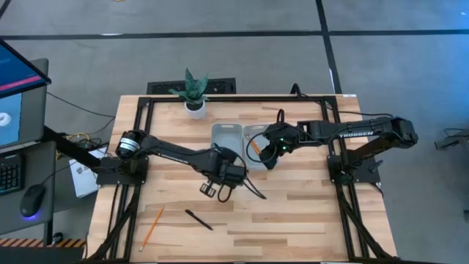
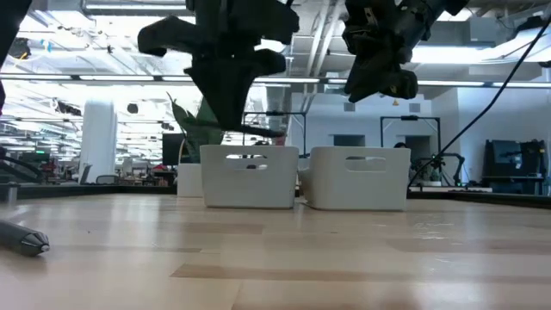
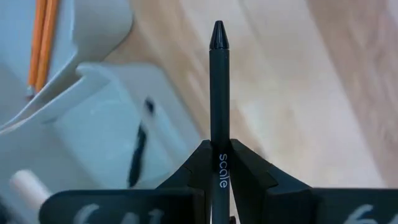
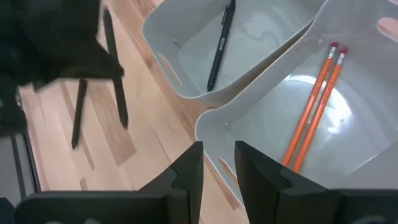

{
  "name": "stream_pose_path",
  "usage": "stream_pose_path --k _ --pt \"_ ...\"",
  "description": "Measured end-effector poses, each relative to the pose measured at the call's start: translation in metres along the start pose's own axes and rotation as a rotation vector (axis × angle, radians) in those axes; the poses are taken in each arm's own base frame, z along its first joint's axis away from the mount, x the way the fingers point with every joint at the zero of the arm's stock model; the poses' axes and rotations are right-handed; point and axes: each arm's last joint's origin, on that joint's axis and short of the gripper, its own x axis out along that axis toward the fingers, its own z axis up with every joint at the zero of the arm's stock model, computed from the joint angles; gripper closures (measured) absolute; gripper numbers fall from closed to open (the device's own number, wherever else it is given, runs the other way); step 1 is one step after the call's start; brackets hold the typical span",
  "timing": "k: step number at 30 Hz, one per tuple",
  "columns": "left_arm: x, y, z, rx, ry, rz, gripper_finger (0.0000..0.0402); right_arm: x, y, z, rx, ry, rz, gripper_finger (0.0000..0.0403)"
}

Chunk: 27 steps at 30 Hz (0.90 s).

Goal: Sort pens & pencils
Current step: Put the top black pen into the left gray bin

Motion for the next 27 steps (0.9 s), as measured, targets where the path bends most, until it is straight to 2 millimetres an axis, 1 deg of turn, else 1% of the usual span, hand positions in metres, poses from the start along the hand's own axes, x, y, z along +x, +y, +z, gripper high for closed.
stream_pose_path --k 3,9,21,27 --pt "-0.010 0.011 -0.006 0.045 0.037 0.002 0.0374 0.000 -0.001 -0.002 0.001 0.016 -0.011 0.0290" --pt "-0.017 0.040 -0.016 0.108 0.048 0.010 0.0374 0.000 -0.002 -0.003 0.000 0.029 -0.020 0.0290" --pt "-0.006 0.095 -0.049 0.144 0.081 -0.003 0.0374 0.000 -0.005 -0.002 -0.027 0.031 -0.030 0.0290" --pt "-0.002 0.113 -0.055 0.112 -0.050 -0.070 0.0374 -0.001 -0.011 0.003 -0.014 0.017 -0.040 0.0290"
